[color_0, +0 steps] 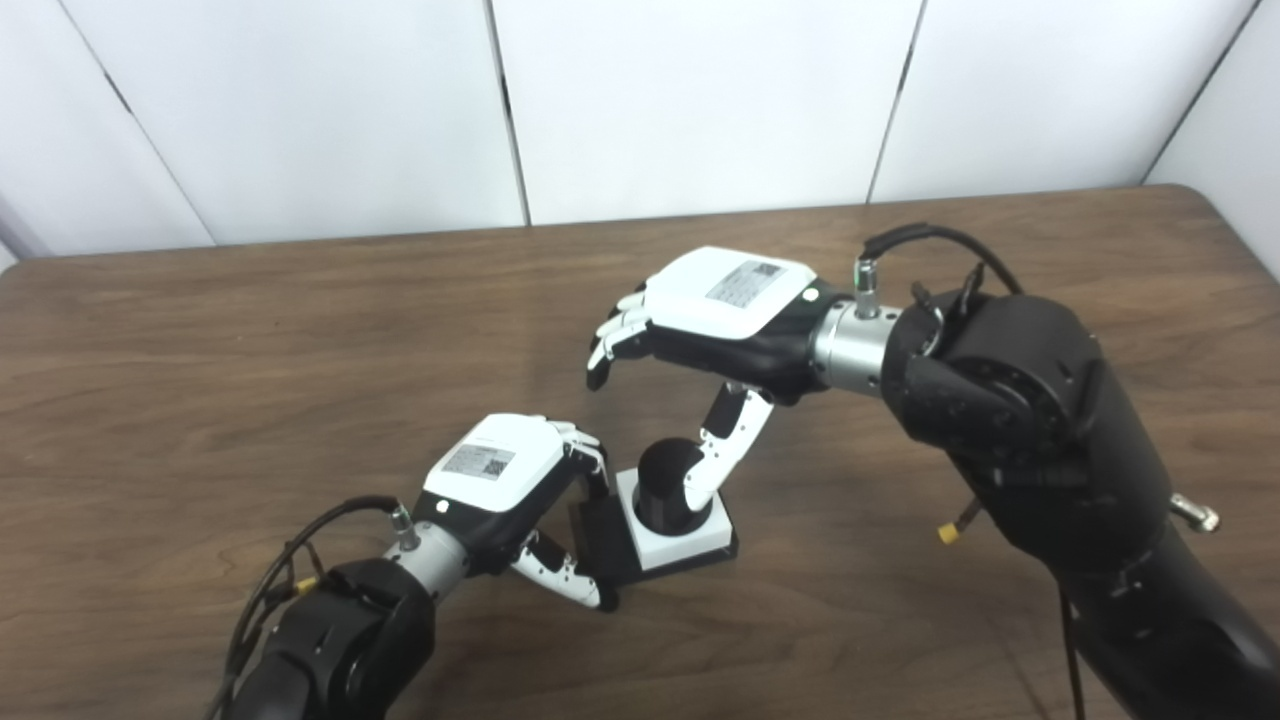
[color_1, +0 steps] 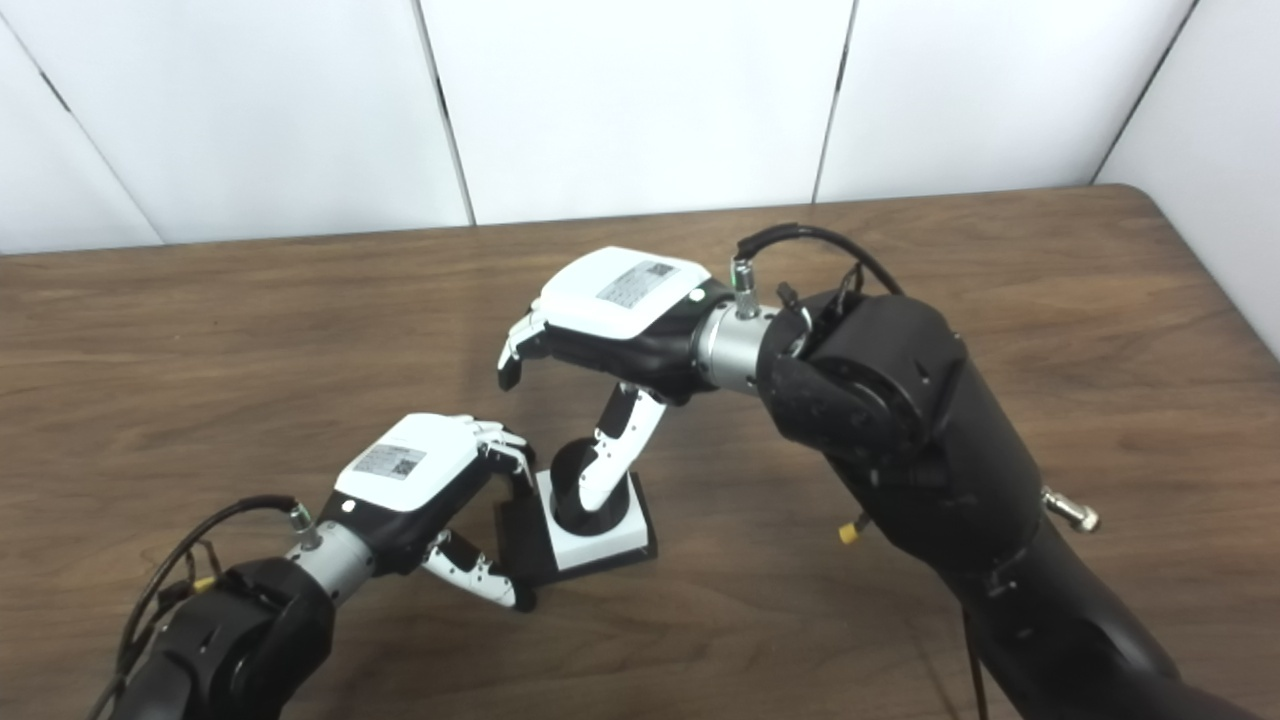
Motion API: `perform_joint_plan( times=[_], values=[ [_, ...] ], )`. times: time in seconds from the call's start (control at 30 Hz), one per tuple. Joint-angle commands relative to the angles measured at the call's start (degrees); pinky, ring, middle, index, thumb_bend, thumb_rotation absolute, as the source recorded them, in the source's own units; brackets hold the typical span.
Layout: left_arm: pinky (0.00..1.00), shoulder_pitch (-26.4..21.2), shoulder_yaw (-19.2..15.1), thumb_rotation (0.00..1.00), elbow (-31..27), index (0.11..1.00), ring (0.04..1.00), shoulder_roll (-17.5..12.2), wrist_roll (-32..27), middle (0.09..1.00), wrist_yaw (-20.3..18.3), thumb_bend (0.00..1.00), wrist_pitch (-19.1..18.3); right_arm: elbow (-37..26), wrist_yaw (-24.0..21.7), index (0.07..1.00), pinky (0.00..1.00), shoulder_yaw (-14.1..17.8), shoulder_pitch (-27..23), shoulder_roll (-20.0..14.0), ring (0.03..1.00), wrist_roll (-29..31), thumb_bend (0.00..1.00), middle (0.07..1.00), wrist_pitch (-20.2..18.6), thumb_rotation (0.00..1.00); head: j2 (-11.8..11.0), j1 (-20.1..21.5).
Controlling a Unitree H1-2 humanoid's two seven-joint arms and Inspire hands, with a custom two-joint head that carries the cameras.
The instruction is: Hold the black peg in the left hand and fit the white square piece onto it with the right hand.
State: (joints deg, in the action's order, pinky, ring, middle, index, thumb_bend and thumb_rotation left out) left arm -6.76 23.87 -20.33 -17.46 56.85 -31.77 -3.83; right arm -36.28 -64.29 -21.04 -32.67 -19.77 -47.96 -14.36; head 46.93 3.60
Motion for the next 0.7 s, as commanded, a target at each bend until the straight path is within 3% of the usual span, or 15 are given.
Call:
perform_joint_plan(
  times=[0.0, 0.1, 0.2, 0.3, 0.4, 0.67],
  values=[
    [0.9, -1.02, -0.21, 0.25, 0.62, 0.593, 0.864, -0.89, 1.21, 0.82, -0.09, 0.74, 0.17, -1.47, 0.29, 0.767, 0.93, 1.2, -2.62, -0.26, 0.91, -0.32, 1.0, 0.866, -1.07, 0.58, 0.03, 0.06],
    [0.91, -0.97, -0.29, 0.43, 0.34, 0.714, 0.864, -1.09, 1.92, 0.822, 0.02, 0.93, 0.16, -1.45, 0.8, 0.764, 0.92, 1.17, -2.35, 0.08, 0.907, -0.61, 1.0, 0.864, -1.11, 0.57, -0.02, 0.03],
    [0.89, -0.97, -0.76, 0.54, 0.05, 0.776, 0.854, -1.17, 1.26, 0.828, -0.81, 0.97, -0.5, -1.27, 1.45, 0.756, 0.92, 1.04, -1.95, 0.7, 0.903, -0.89, 1.0, 0.861, -1.31, 0.56, -0.05, 0.1],
    [0.86, -0.79, -1.74, 0.72, -0.14, 0.813, 0.837, -0.83, 0.02, 0.826, -1.24, 0.99, -1.57, -1.04, 1.88, 0.749, 0.92, 0.91, -1.51, 1.27, 0.902, -1.46, 1.0, 0.861, -1.3, 0.56, -0.08, 0.15],
    [0.85, -0.69, -2.83, 0.72, -0.55, 0.844, 0.839, -0.72, 0.03, 0.83, -1.22, 1.0, -2.21, -0.8, 2.25, 0.748, 0.93, 0.9, -1.05, 1.66, 0.908, -1.78, 1.0, 0.864, -1.23, 0.56, -0.22, 0.0],
    [0.83, -1.25, -7.01, 0.76, -5.07, 0.865, 0.876, -0.89, 0.8, 0.868, -8.41, 0.99, -9.21, 0.97, 5.75, 0.735, 0.91, 1.13, 0.64, 1.93, 0.891, -1.41, 1.0, 0.855, 0.28, 0.55, -0.45, 0.04]
  ],
)
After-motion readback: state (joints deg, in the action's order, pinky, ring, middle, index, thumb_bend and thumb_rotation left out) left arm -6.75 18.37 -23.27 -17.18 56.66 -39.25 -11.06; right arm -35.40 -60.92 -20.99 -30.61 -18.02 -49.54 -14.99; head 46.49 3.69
